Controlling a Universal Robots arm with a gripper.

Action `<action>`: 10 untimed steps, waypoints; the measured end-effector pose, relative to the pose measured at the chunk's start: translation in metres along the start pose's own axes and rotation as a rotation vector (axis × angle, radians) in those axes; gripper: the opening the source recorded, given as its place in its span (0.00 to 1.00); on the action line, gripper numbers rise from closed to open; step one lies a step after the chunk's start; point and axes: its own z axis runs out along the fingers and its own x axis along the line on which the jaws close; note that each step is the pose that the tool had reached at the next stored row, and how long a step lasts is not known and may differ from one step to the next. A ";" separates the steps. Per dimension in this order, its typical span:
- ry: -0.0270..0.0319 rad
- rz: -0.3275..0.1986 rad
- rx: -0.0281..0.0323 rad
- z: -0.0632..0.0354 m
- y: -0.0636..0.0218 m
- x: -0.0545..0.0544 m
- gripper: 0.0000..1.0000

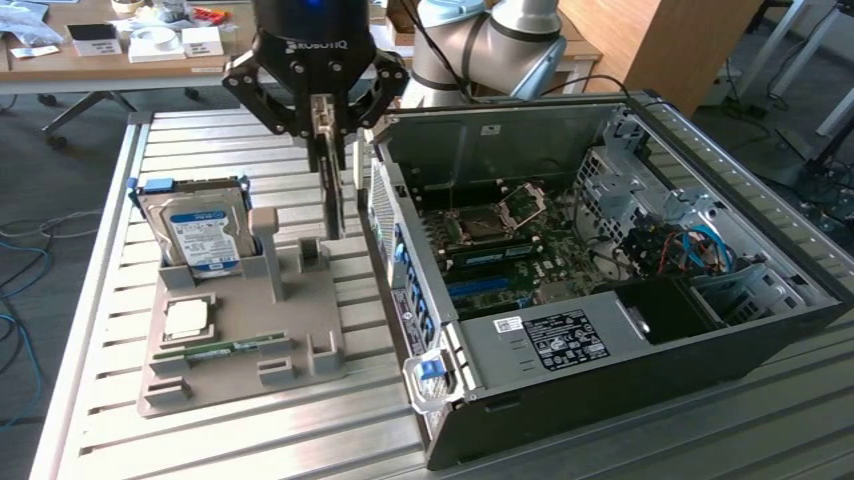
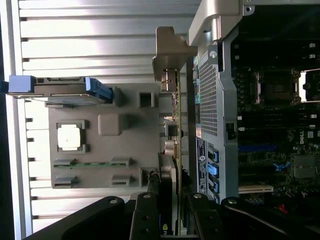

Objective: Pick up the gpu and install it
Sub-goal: 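Pick up the gpu and move the gpu toward the slot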

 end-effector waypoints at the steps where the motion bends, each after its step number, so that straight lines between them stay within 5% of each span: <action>1: 0.0000 0.000 0.0000 0.0001 0.0001 -0.002 0.27; 10: -0.0001 0.000 -0.0001 0.0007 0.0015 -0.028 0.27</action>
